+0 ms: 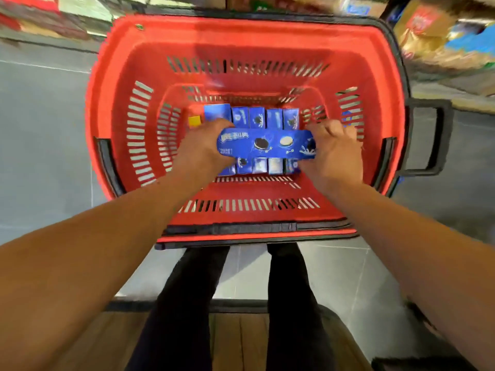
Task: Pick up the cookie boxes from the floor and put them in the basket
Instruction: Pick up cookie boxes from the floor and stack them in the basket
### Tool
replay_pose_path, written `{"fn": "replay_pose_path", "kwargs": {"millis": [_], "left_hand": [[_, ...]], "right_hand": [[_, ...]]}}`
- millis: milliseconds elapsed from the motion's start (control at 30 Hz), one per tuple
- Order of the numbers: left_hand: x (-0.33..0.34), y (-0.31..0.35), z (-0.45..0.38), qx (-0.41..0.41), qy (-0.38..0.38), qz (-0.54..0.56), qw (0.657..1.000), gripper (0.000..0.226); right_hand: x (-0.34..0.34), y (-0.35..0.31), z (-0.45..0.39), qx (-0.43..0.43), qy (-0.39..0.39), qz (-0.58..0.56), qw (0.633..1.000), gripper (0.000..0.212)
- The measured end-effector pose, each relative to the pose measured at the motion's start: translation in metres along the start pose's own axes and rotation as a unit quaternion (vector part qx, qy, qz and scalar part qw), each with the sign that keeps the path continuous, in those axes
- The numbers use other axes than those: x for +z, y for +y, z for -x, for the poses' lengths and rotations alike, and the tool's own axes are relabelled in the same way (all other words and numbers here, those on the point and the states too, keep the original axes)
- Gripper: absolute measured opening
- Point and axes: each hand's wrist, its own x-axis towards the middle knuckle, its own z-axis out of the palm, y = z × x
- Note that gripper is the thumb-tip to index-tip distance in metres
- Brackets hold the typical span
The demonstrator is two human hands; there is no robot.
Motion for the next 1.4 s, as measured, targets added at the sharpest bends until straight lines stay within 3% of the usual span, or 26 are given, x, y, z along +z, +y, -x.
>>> {"fn": "replay_pose_path", "kwargs": {"millis": [267,567,833,967,1100,1300,1400], "left_hand": [[0.089,-0.049,-0.091,-0.013,0.057,-0.025,0.998,0.065],[0.142,-0.066,-0.148,-0.008,0.195,0.007,0.981,0.068],[0.142,-0.040,-0.127,-0.069,0.239,0.094,0.964,0.060],[0.119,-0.003,-0.085,-0.116,0.228,0.093,0.962,0.050],[0.101,0.044,-0.025,-0.128,0.169,0.084,0.974,0.052],[0.092,0.133,0.055,-0.117,0.087,0.129,0.981,0.056],[0.098,0.167,0.078,-0.070,0.057,0.126,0.988,0.055]], "right_hand": [[0.096,0.035,-0.081,0.030,-0.006,-0.002,1.000,0.058],[0.137,0.050,-0.154,0.049,0.077,-0.034,0.995,0.061],[0.119,0.057,-0.139,0.025,-0.008,-0.060,0.998,0.075],[0.084,0.051,-0.087,-0.009,-0.062,-0.112,0.992,0.072],[0.037,0.052,-0.024,-0.017,-0.076,-0.161,0.984,0.070],[-0.024,0.089,0.083,0.019,-0.016,-0.216,0.976,0.059],[-0.043,0.120,0.124,0.049,0.017,-0.235,0.971,0.050]]}}
